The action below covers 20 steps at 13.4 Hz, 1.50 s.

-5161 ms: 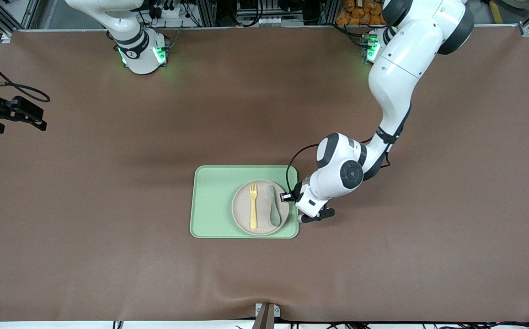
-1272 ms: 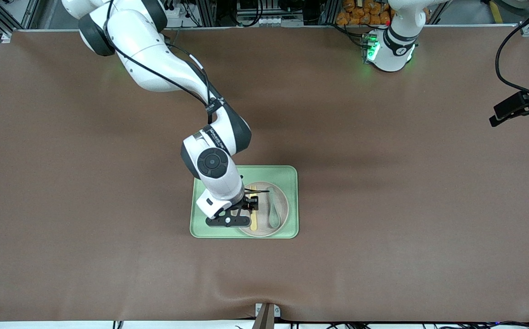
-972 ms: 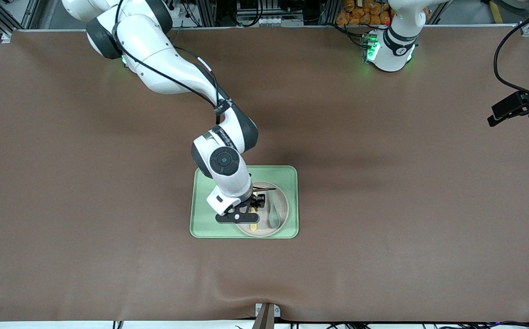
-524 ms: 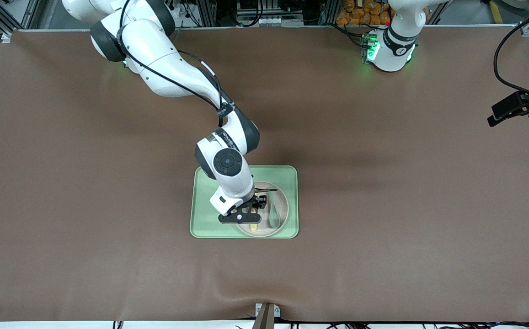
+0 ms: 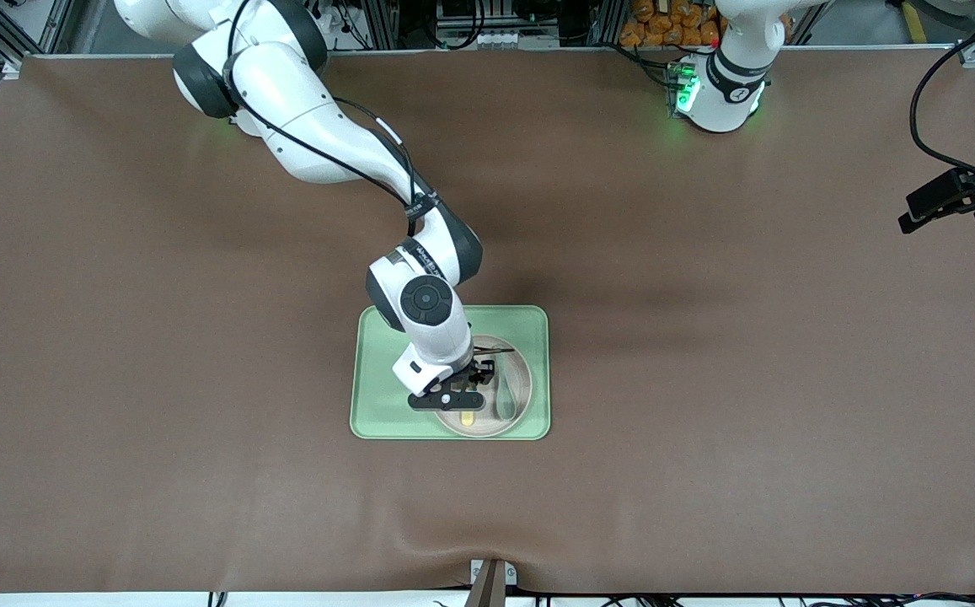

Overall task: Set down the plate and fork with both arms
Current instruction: 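Close the right gripper on the yellow fork handle, then lift the fork and move it beside the plate on the tray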

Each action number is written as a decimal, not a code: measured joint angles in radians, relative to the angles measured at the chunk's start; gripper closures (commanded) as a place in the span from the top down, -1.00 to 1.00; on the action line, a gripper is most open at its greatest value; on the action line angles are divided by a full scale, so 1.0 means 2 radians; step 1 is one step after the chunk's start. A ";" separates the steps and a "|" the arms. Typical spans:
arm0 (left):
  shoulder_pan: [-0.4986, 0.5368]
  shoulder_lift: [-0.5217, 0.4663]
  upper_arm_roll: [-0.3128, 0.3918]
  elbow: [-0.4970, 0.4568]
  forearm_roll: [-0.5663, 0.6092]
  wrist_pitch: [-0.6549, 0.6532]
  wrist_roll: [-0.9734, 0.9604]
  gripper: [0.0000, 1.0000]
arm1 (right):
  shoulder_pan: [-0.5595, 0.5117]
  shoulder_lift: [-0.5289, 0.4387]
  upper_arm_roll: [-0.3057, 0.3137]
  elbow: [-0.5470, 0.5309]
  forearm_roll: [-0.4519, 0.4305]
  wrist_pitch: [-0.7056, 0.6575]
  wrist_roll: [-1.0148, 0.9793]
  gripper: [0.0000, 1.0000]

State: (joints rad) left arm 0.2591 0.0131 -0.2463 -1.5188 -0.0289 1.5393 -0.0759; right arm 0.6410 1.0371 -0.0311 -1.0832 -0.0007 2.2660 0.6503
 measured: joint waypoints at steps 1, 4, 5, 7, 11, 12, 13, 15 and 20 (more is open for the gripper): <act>0.000 0.000 0.000 0.000 0.000 0.000 0.000 1.00 | 0.000 0.000 0.000 0.000 0.000 0.000 0.001 -0.15; 0.000 0.000 0.000 0.000 0.000 0.000 0.000 1.00 | 0.002 0.001 0.000 0.000 0.000 0.000 0.002 -0.27; 0.000 0.000 0.000 0.000 0.000 0.000 0.000 1.00 | 0.003 0.002 0.000 0.000 0.000 0.000 0.003 -0.29; 0.000 0.000 0.000 0.000 0.000 0.000 0.000 1.00 | 0.004 0.004 0.000 0.000 0.000 0.000 0.003 -0.38; 0.000 0.000 0.000 0.000 0.000 0.000 0.000 1.00 | 0.004 0.005 -0.001 0.001 0.000 0.000 0.003 -0.89; 0.000 0.000 0.000 0.000 0.000 0.000 0.000 1.00 | 0.004 0.005 -0.001 0.001 0.000 0.000 0.003 -0.94; 0.000 0.000 0.000 0.000 0.000 0.000 0.000 1.00 | 0.004 0.005 -0.001 0.001 0.000 0.000 0.003 -1.00; 0.000 0.000 0.000 0.000 0.000 0.000 0.000 1.00 | 0.004 0.005 -0.001 0.003 0.000 0.000 0.003 -1.00; 0.000 0.000 0.000 0.000 0.000 0.000 0.000 1.00 | -0.002 0.004 0.004 0.019 0.009 -0.003 0.006 -1.00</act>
State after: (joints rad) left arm 0.2591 0.0131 -0.2463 -1.5188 -0.0289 1.5393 -0.0758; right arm 0.6378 1.0443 -0.0230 -1.0447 0.0180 2.2596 0.6614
